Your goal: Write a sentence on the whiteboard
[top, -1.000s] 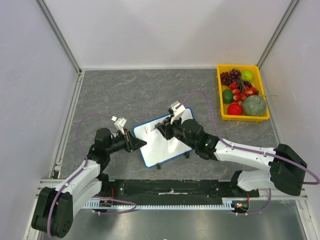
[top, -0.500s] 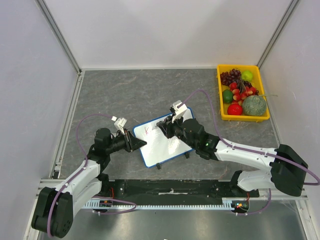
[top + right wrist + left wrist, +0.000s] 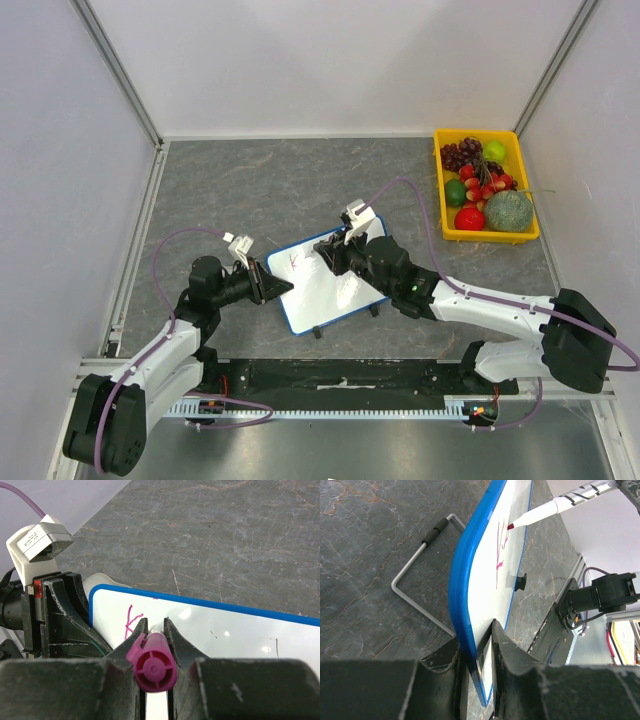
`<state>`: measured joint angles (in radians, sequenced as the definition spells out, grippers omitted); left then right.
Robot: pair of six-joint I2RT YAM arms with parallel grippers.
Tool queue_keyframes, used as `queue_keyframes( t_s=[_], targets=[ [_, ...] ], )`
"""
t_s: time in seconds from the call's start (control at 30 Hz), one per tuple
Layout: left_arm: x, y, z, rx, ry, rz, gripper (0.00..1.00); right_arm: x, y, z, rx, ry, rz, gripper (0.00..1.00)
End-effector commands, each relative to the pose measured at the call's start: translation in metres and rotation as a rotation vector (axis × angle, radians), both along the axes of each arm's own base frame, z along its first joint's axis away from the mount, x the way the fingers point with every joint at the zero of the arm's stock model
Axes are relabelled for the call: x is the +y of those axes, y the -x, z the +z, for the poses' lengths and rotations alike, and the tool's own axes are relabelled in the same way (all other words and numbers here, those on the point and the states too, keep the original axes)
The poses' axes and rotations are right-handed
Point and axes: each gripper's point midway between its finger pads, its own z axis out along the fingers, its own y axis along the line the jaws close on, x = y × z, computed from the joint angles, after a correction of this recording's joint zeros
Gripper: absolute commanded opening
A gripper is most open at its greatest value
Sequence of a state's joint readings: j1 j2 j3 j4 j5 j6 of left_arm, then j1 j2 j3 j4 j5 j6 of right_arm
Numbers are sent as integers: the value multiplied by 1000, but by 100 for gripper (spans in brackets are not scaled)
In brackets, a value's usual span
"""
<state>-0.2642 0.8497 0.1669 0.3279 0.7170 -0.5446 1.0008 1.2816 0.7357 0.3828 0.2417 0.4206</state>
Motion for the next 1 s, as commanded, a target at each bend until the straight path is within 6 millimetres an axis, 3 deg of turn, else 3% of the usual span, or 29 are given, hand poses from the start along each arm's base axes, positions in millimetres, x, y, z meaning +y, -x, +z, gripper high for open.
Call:
queue_keyframes(
  t_s=[0.0,0.4,0.97],
  targets=[
    [6,-8,-3,-80,-53,20,2,3,-6,26,-39,-57,-1,0],
    [6,-8,-3,-83,-53,18,2,11,2,5,-1,-17,63,0],
    [6,-8,-2,-86,-52,20,2,-5,8,-23,35,52,36,0]
  ],
)
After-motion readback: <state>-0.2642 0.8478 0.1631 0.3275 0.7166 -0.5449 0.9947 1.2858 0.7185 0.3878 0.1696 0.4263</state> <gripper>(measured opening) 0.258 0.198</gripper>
